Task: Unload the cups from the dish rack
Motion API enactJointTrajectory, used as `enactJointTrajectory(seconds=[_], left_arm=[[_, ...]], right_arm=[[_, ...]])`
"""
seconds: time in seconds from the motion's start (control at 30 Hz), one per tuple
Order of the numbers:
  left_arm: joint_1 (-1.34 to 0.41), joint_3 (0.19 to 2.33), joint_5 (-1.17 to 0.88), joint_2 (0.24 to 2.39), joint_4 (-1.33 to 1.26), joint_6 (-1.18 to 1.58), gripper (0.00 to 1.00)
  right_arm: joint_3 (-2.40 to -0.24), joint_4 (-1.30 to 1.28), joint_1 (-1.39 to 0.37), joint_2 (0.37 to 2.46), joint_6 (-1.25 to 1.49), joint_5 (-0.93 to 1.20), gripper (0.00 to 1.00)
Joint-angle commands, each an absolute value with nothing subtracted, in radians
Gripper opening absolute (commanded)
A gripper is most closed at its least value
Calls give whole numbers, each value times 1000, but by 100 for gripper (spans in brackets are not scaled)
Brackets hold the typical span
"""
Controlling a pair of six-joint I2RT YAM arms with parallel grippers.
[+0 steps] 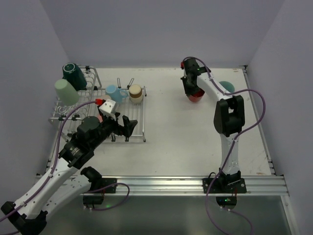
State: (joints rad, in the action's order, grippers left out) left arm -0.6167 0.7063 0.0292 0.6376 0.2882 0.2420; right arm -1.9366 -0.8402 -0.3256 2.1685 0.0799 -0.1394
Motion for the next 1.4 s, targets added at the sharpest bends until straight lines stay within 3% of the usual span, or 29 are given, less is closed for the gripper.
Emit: enactJointTrajectory(seconds=[0.0, 0.27, 0.43, 0.6, 0.73, 0.83, 0.87, 0.97, 1.07, 1.2, 1.37], left_arm=[[-606, 704, 5, 646, 285, 213, 100], [-589, 724, 54, 698, 284, 227, 100], [-589, 811, 64, 790, 304, 291, 100], [-589, 847, 113, 864, 327, 357, 100], [-589, 864, 193, 922, 284, 403, 100], [-589, 905, 228, 1001, 253, 419, 100], [-589, 914, 236, 1023, 246, 420, 100], [-589, 949, 301, 1115, 204, 420, 100], [-572, 988, 341, 1212, 149, 414, 100], [-516, 1087, 333, 1333, 127, 399, 100], [-453, 1170, 290, 1474, 97, 365, 96]], right_arm=[[-1973, -865, -288, 2149, 29, -147, 0], [-1922, -833, -256, 2171, 9, -98, 5], [-1898, -809, -236, 2134, 9, -40, 23], [-1855, -795, -236, 2117, 8, -14, 27], [-1839, -769, -238, 2057, 23, -15, 38], [-1827, -736, -242, 1959, 63, -6, 61], [-1821, -729, -244, 1898, 72, 18, 73], [-1749, -660, -270, 1746, 133, 26, 88], [-1574, -527, -294, 1604, 216, 51, 88], [-1155, -187, -359, 1274, 346, 164, 84], [-823, 95, -423, 1030, 547, 198, 77]])
